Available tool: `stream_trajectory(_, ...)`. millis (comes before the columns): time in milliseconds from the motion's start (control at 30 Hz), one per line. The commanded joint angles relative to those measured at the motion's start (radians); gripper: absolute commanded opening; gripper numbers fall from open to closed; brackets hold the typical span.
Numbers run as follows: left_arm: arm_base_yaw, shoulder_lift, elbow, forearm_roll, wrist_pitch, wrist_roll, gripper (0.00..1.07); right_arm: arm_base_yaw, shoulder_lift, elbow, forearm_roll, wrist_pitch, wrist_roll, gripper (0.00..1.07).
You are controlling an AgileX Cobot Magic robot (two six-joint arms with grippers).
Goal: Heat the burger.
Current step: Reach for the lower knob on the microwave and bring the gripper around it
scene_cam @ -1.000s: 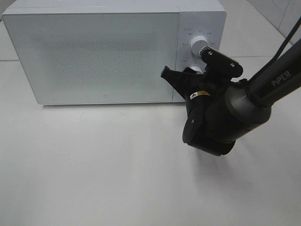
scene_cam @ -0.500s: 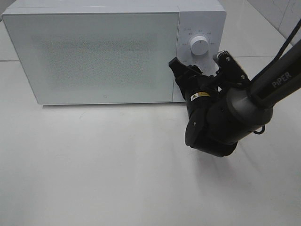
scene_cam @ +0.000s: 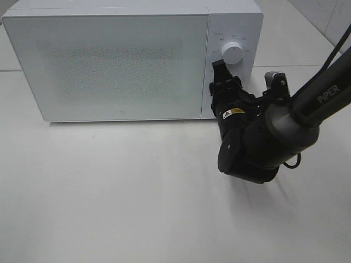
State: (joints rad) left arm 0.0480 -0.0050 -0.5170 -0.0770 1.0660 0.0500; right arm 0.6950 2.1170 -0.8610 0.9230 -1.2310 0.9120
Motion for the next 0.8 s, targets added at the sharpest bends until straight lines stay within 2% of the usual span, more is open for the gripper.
stream_trajectory(33, 0.002, -0.025, 0.001, -0.001, 0.004, -0.005, 1.00, 0.009, -0.011, -0.044, -0.239, -0.087, 0.058, 0.03)
stream_trajectory(533, 0.002, -0.025, 0.001, -0.001, 0.004, -0.005, 1.00, 0.009, -0.011, -0.044, -0.264, -0.139, 0.437, 0.03)
stream_trajectory(800, 0.002, -0.025, 0.001, -0.001, 0.004, -0.005, 1.00, 0.009, -0.011, -0.044, -0.264, -0.139, 0.457, 0.04)
